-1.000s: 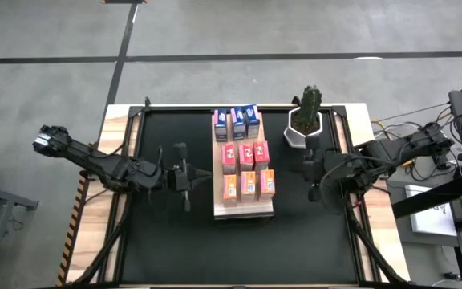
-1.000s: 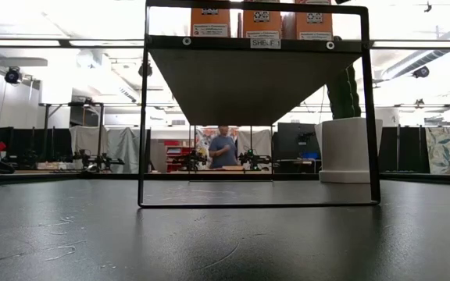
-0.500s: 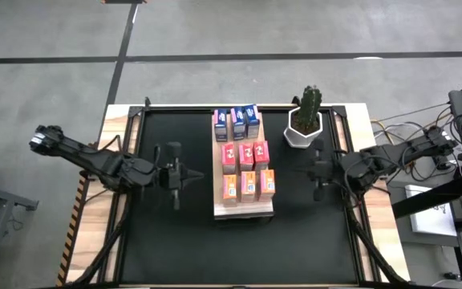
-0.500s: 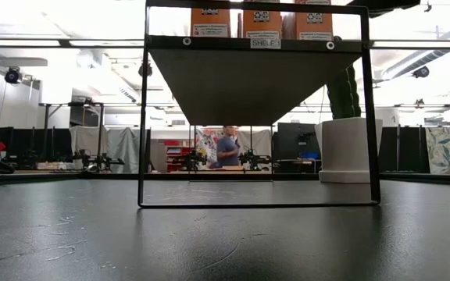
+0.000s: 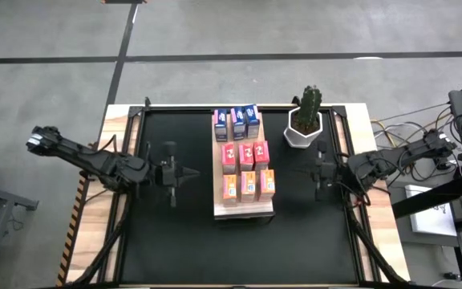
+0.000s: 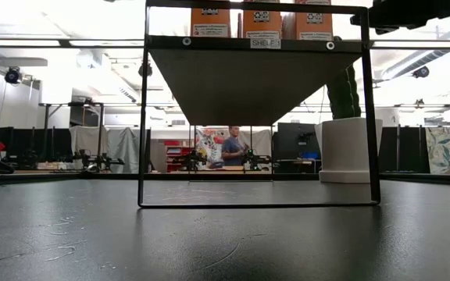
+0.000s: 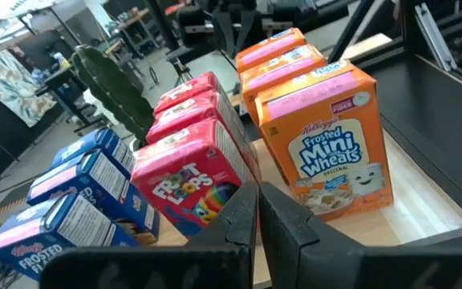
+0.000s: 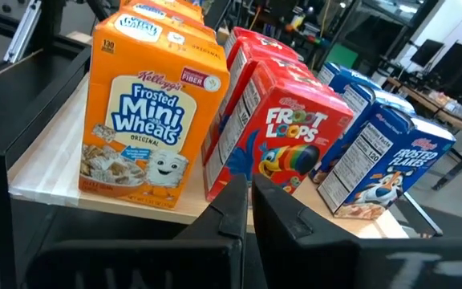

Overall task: Stack cereal on shelf
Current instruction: Adjust the blue cereal boxes

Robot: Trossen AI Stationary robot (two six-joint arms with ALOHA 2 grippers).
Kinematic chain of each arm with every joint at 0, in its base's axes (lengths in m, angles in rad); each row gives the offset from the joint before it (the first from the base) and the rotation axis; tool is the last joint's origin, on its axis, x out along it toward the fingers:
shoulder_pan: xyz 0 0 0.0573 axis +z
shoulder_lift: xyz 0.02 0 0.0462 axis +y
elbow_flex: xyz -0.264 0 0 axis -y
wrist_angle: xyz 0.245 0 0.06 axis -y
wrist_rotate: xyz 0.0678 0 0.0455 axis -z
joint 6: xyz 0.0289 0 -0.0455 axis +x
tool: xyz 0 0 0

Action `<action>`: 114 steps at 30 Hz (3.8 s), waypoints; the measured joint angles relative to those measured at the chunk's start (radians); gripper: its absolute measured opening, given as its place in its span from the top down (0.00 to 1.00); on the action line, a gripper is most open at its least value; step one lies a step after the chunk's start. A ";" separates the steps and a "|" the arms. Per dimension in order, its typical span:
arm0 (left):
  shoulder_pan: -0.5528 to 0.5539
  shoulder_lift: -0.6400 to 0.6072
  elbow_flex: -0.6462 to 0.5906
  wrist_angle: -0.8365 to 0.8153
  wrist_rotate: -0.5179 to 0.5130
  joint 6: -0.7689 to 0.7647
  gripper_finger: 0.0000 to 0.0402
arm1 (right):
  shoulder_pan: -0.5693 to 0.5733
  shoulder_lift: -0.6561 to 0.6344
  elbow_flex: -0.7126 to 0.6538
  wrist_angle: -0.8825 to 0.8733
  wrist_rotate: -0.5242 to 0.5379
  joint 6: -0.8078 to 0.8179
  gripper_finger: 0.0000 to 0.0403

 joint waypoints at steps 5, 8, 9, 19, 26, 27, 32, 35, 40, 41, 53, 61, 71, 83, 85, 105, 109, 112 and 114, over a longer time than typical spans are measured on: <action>0.007 -0.051 -0.077 0.086 0.000 0.000 1.00 | 0.000 -0.033 -0.035 0.023 0.000 -0.001 0.97; 0.012 -0.084 -0.117 0.124 0.000 0.003 1.00 | 0.000 -0.038 -0.042 0.023 0.000 0.003 0.97; 0.013 -0.097 -0.133 0.134 -0.001 0.003 1.00 | 0.000 -0.039 -0.045 0.024 0.000 0.003 0.97; 0.033 -0.227 -0.269 0.279 -0.002 -0.001 1.00 | 0.000 -0.041 -0.064 0.029 0.000 0.019 0.97; 0.032 -0.266 -0.303 0.336 -0.002 -0.001 1.00 | 0.000 -0.041 -0.081 0.047 0.000 0.023 0.97; 0.032 -0.266 -0.301 0.336 -0.002 -0.001 1.00 | 0.000 -0.041 -0.081 0.050 0.000 0.023 0.97; 0.032 -0.248 -0.286 0.363 -0.002 0.009 1.00 | 0.000 -0.041 -0.080 0.104 0.000 0.023 0.97; 0.033 -0.227 -0.276 0.363 -0.001 0.021 1.00 | 0.000 -0.041 -0.076 0.114 0.000 0.022 0.97; 0.032 -0.194 -0.260 0.362 -0.001 0.039 1.00 | 0.000 -0.041 -0.076 0.118 0.000 0.011 0.97; 0.033 -0.188 -0.257 0.362 -0.001 0.040 1.00 | 0.000 -0.041 -0.076 0.118 0.000 0.011 0.97; 0.033 -0.162 -0.242 0.360 -0.001 0.049 1.00 | 0.000 -0.041 -0.077 0.118 0.000 0.011 0.97; 0.033 -0.162 -0.242 0.359 -0.002 0.049 1.00 | 0.000 -0.044 -0.080 0.124 0.003 -0.056 0.97; 0.035 -0.162 -0.243 0.360 -0.010 0.049 1.00 | 0.000 -0.070 -0.072 0.154 -0.001 -0.156 0.97; 0.069 -0.162 -0.244 0.427 -0.011 0.039 1.00 | 0.000 -0.069 -0.072 0.152 -0.001 -0.174 0.97; 0.077 -0.162 -0.244 0.436 -0.011 0.040 1.00 | 0.000 -0.069 -0.072 0.155 0.000 -0.178 0.97; 0.213 -0.145 -0.244 0.463 -0.010 0.207 1.00 | -0.071 0.049 0.075 0.284 0.112 -0.179 0.98; 0.330 -0.137 -0.244 0.439 0.040 0.237 1.00 | -0.131 0.132 0.205 0.185 0.111 -0.187 0.98; 0.425 -0.137 -0.244 0.423 0.144 0.226 1.00 | -0.187 0.200 0.308 0.081 0.110 -0.177 0.98; 0.479 -0.133 -0.244 0.419 0.200 0.213 1.00 | -0.231 0.242 0.371 0.027 0.103 -0.172 0.98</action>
